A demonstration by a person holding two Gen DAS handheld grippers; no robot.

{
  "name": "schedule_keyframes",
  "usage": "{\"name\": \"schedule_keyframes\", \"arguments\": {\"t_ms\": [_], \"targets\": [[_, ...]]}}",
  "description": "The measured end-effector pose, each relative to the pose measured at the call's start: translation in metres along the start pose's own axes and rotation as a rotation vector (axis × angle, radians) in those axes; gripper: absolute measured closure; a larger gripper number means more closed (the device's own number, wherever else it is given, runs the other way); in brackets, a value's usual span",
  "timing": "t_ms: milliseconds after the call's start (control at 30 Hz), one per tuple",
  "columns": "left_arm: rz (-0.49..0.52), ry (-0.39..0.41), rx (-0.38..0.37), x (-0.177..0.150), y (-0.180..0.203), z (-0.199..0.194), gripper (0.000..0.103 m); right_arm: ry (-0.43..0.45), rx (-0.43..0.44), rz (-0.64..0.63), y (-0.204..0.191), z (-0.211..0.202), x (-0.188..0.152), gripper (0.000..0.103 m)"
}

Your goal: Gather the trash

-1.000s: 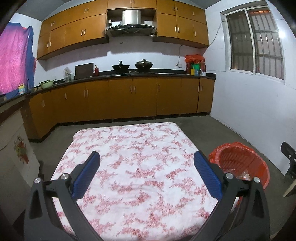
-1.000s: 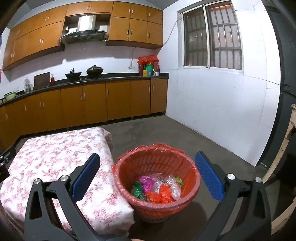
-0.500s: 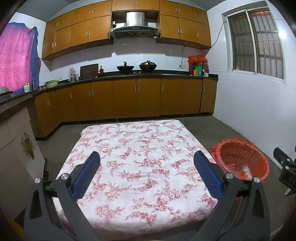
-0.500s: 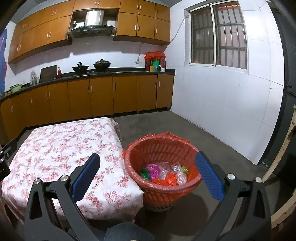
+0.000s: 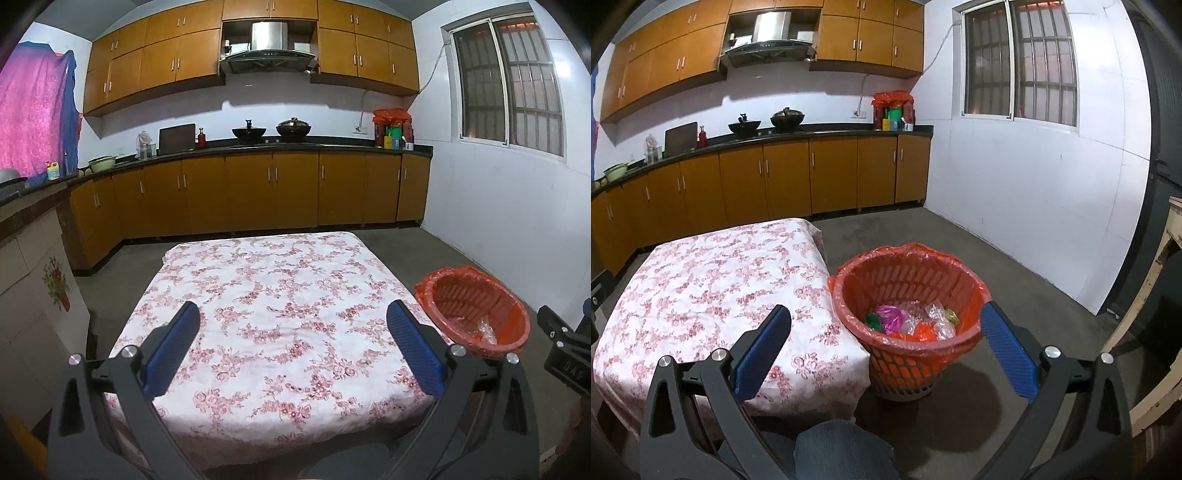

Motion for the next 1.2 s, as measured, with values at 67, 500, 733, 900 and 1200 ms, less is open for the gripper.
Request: {"name": "schedule_keyframes", "arguments": {"t_ms": [67,500,733,900,1200], "targets": [[-0.002,-0.003,-0.007,-0.001,0.001,-0.002,0.004,-0.002,0.001,0.000,0.001,-0.002,-0.002,0.002],[-0.009,-0.003,-0.035,-0.006,0.008,-0.013,0.004,-0.004,0.006,-0.002,0.005,-0.008,-0.006,0.002],[-0.009,-0.003,-0.041,-0.009,0.008,-0.016,0.004,-0.006,0.014,-0.005,0.002,-0.011,-0.008,0.002],[-0.010,-0.006,-0.047,-0.011,0.009,-0.018,0.004,-0.009,0.017,-0.006,0.001,-0.012,-0.007,0.002],[-0.009,-0.009,-0.050,-0.012,0.010,-0.018,0.004,-0.012,0.017,-0.004,0.001,-0.012,-0.007,0.002]]}}
Point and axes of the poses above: each gripper's, at about its wrist camera, not at the fingertips, and z roughly the way its jaws point, y to its right, x to its top, the point moved 10 cm from there along z, roughly the way its jaws point, and after that the axes turned 2 degrees about x, right-handed, at the moved point
